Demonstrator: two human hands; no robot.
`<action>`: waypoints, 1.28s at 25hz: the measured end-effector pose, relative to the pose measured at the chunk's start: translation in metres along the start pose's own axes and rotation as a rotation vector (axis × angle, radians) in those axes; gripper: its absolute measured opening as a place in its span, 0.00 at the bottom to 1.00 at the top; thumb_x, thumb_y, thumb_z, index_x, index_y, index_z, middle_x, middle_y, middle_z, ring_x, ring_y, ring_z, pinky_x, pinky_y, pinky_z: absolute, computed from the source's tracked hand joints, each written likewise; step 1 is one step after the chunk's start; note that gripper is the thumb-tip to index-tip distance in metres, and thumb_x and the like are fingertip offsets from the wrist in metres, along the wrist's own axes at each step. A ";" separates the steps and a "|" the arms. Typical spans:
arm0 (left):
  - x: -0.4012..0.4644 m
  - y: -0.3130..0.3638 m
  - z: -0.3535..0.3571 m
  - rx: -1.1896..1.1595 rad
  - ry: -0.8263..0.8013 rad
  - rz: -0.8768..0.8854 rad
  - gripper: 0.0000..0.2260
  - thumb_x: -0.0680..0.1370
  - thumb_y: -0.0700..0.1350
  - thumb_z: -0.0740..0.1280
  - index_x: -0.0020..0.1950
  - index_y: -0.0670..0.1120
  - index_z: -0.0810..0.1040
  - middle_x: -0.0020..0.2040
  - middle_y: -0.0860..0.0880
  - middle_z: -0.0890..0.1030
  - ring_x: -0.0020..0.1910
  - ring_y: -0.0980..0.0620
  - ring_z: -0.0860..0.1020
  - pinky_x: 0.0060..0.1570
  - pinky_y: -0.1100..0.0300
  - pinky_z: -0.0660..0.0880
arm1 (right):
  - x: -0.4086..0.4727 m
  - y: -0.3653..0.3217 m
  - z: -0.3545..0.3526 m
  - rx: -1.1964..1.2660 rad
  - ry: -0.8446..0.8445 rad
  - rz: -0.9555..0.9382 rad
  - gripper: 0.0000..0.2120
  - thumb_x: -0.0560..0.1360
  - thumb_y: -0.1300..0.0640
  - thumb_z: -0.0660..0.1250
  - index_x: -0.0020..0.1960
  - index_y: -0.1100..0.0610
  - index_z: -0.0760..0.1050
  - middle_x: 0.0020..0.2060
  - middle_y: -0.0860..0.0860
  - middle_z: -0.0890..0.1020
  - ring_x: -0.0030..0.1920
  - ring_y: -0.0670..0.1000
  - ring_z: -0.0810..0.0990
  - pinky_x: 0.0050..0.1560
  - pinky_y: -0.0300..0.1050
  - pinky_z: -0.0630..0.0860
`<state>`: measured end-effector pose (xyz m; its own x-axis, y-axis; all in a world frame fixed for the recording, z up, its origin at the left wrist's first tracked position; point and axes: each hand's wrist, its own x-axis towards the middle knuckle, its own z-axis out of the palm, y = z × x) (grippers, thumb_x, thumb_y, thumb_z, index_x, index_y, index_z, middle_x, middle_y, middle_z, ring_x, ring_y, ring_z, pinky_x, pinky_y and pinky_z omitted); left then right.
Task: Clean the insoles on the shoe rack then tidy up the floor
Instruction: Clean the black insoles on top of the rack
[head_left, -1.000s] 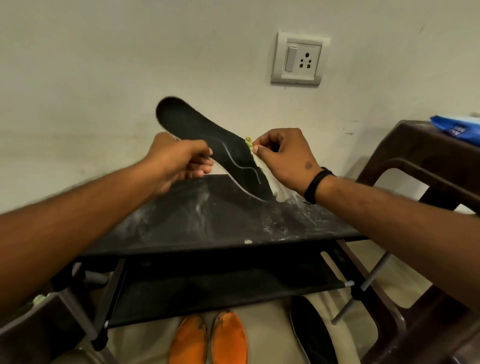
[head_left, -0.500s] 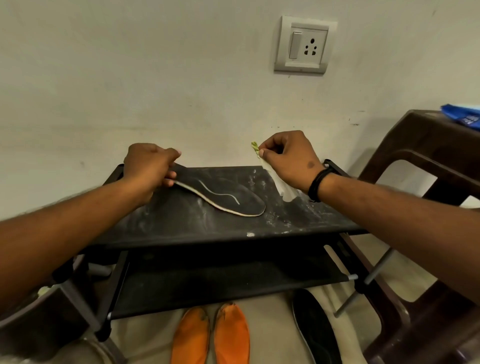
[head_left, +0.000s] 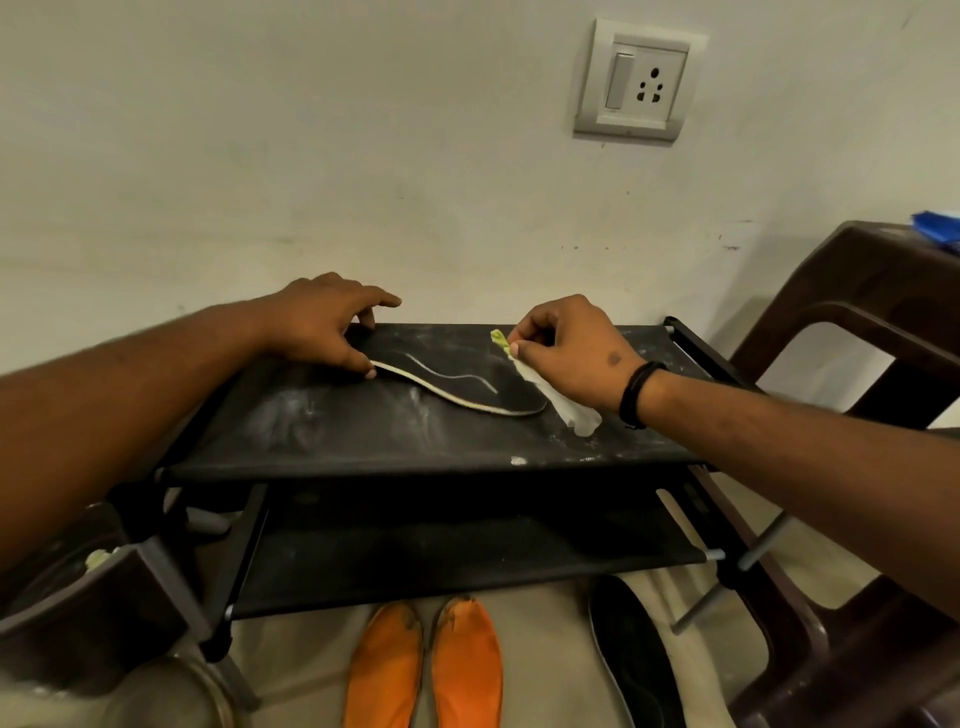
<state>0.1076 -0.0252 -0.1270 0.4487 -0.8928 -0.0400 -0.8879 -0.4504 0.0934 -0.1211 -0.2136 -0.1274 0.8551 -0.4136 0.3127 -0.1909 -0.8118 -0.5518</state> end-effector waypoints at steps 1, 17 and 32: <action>0.000 0.006 -0.006 -0.014 -0.003 -0.014 0.41 0.66 0.63 0.78 0.76 0.57 0.66 0.59 0.55 0.77 0.60 0.50 0.74 0.59 0.52 0.72 | 0.001 -0.001 -0.001 -0.007 0.010 0.003 0.06 0.76 0.58 0.68 0.45 0.56 0.84 0.38 0.45 0.83 0.41 0.43 0.80 0.42 0.35 0.74; -0.016 0.102 0.046 -0.344 0.141 -0.026 0.32 0.66 0.66 0.75 0.65 0.51 0.80 0.56 0.53 0.81 0.53 0.56 0.79 0.54 0.57 0.77 | -0.004 0.004 -0.009 -0.555 -0.271 -0.257 0.07 0.78 0.57 0.64 0.53 0.53 0.80 0.47 0.50 0.79 0.46 0.51 0.77 0.48 0.47 0.76; -0.020 0.102 0.055 -0.191 0.210 -0.022 0.35 0.66 0.73 0.70 0.66 0.53 0.79 0.54 0.49 0.76 0.52 0.51 0.77 0.52 0.51 0.78 | 0.016 -0.001 0.021 -0.510 -0.322 -0.052 0.05 0.74 0.63 0.67 0.47 0.59 0.81 0.45 0.55 0.83 0.46 0.56 0.81 0.49 0.49 0.79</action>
<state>0.0022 -0.0535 -0.1716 0.4962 -0.8531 0.1612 -0.8517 -0.4423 0.2811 -0.0966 -0.2111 -0.1385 0.9572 -0.2872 0.0358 -0.2839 -0.9557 -0.0773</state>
